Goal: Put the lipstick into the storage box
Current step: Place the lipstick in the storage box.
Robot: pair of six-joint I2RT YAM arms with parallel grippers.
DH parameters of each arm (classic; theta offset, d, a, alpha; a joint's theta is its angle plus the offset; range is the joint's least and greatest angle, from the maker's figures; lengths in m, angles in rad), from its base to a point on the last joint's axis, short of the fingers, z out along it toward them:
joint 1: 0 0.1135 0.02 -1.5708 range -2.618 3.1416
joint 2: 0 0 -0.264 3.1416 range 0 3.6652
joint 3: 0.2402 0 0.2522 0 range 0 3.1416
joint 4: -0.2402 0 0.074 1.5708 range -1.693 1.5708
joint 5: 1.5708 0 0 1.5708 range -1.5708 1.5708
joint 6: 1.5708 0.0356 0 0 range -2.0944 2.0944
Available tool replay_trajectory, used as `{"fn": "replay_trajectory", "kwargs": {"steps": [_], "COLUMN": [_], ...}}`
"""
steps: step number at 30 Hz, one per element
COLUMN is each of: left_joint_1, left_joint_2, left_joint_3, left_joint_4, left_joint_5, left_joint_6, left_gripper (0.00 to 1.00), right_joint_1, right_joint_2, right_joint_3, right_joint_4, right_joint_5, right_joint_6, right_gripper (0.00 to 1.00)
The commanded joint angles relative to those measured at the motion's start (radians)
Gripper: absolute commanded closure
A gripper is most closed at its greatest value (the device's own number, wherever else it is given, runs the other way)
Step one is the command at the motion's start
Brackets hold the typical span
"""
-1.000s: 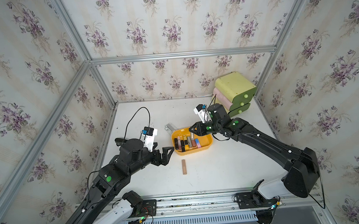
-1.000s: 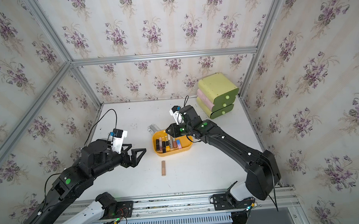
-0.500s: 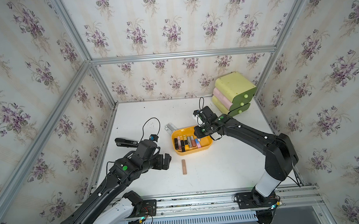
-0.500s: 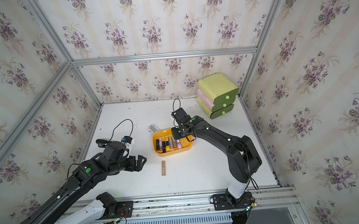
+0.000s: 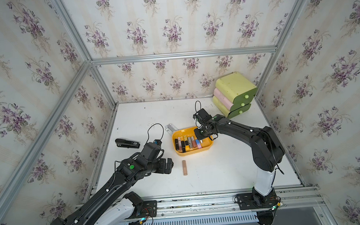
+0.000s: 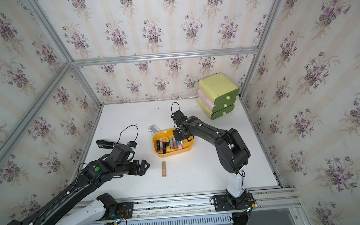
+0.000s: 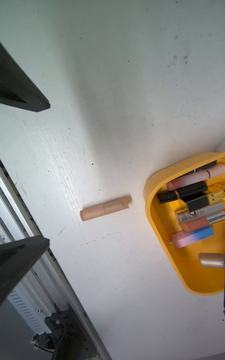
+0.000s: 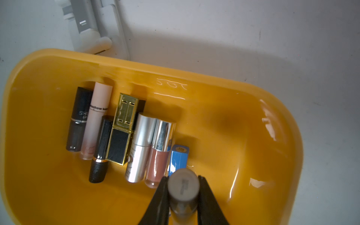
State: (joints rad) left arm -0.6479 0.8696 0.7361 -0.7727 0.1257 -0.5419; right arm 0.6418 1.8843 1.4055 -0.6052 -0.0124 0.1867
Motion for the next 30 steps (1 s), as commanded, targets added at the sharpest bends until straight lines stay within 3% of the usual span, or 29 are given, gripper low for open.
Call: {"fn": "replay_trajectory", "kwargs": {"steps": [1, 21, 30], "left_joint_1": [0.001, 0.001, -0.001], "left_joint_2": [0.002, 0.072, 0.094], "left_joint_3": [-0.009, -0.014, -0.025], "left_joint_4": [0.038, 0.087, 0.111], "left_joint_5": [0.037, 0.097, 0.116], "left_joint_6": [-0.012, 0.009, 0.010], "left_gripper": [0.00, 0.00, 0.00], "right_joint_1": [-0.006, -0.030, -0.036], "right_joint_2": [0.020, 0.082, 0.082], "right_joint_3": [0.009, -0.015, -0.037], "right_joint_4": [-0.004, 0.026, 0.040], "right_joint_5": [0.013, -0.033, -0.043], "right_joint_6": [-0.010, -0.003, 0.003], "right_gripper": [0.80, 0.78, 0.73]}}
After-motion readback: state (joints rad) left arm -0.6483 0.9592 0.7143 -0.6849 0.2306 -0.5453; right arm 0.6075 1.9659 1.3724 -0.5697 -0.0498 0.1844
